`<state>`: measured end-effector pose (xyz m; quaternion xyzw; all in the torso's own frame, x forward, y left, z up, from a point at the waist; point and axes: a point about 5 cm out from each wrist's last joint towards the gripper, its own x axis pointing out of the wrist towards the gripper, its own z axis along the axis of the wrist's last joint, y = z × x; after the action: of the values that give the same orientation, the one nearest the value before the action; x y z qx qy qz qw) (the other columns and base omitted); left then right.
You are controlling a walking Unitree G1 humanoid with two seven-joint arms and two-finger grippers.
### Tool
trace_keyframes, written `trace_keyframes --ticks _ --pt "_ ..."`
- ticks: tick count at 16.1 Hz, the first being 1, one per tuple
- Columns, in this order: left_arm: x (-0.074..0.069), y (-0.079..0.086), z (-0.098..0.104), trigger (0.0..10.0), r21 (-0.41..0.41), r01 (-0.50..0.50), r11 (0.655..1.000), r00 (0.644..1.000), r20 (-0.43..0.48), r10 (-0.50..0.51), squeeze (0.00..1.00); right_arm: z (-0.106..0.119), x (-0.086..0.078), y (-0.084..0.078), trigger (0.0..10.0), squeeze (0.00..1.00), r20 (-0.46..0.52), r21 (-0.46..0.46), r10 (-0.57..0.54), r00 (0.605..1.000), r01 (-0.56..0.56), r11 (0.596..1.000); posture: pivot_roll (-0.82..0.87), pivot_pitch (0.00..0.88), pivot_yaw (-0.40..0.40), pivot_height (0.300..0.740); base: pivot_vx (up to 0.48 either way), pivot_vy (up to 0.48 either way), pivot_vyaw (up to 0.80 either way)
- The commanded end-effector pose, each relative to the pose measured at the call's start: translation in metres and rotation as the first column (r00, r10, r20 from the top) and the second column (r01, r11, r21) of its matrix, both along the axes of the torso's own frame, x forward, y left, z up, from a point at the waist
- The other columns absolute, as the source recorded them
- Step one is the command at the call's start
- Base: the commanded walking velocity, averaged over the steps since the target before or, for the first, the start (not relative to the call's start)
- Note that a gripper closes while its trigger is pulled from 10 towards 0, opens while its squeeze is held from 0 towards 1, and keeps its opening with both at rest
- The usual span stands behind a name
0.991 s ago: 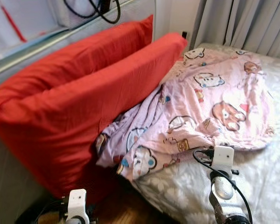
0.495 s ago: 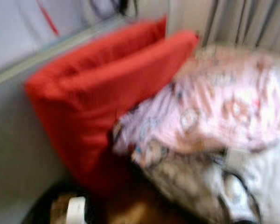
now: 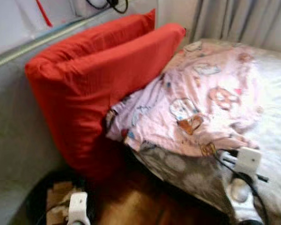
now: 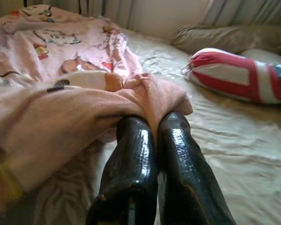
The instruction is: Clean up the room
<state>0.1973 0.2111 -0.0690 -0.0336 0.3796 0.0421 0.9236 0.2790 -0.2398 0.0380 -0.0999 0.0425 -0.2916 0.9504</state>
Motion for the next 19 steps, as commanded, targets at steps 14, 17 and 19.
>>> trace_keyframes --ticks 14,17,19 --pt "-0.007 0.002 -0.004 10.0 0.010 0.010 1.000 0.999 -0.036 -0.010 0.00 -0.002 -0.008 -0.016 10.0 0.00 -0.042 -0.039 -0.083 0.996 0.082 0.996 -0.01 0.066 0.043 0.740 -0.100 0.000 0.00" --pt "-0.007 0.000 -0.004 10.0 0.006 0.019 1.000 0.999 -0.040 -0.019 0.00 -0.001 -0.010 -0.023 10.0 0.00 -0.048 -0.050 -0.111 0.993 0.109 0.993 -0.02 0.066 0.044 0.740 0.000 0.000 0.00" --pt "-0.007 -0.002 -0.005 10.0 0.001 0.027 1.000 0.999 -0.041 -0.027 0.00 -0.010 -0.014 -0.026 10.0 0.00 -0.123 -0.040 -0.132 0.984 0.127 0.991 -0.02 0.065 0.043 0.740 0.000 0.000 0.00"
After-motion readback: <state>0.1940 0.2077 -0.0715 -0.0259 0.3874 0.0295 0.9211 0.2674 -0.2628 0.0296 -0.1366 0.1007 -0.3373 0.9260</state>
